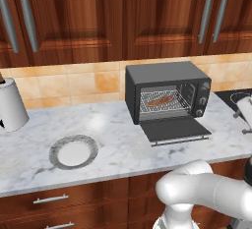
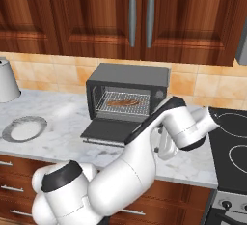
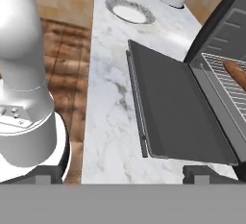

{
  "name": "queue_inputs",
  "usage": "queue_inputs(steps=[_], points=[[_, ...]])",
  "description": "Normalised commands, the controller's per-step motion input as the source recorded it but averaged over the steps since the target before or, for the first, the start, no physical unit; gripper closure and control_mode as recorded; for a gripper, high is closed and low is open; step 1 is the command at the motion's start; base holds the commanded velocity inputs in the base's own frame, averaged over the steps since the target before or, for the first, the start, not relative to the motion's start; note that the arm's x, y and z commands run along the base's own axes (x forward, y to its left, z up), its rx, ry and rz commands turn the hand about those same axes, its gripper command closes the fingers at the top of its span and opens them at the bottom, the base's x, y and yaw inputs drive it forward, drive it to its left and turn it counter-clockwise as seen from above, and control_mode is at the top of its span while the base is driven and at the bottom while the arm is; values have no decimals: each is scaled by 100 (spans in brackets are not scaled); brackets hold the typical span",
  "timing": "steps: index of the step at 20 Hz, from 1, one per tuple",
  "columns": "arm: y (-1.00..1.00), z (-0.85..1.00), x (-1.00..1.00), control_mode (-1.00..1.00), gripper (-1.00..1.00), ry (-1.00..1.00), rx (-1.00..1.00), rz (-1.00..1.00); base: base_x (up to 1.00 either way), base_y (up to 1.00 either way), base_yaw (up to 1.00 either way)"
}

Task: Pull the toaster oven rack outwards. Pick up the baguette from the plate and place it on the toaster oven rack. Close the toaster oven door fully and set the temperature to the lowest setting.

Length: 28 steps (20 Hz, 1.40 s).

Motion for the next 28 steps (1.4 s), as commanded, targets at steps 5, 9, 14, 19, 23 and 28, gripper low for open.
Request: queue_inputs(steps=[5,9,14,19,23,28], points=[[0,-15,-4,-100,-100,5,9,-1,0,0,0],[0,-11,-10,-100,-100,3,13,0,0,0,0],[0,-8,-10,-100,-100,1,13,0,0,0,0],[0,-5,-4,-100,-100,0,10,0,0,0,0],[0,-9,0,-100,-100,3,8,0,0,0,0],[0,-19,0,-100,-100,9,2,0,0,0,0]])
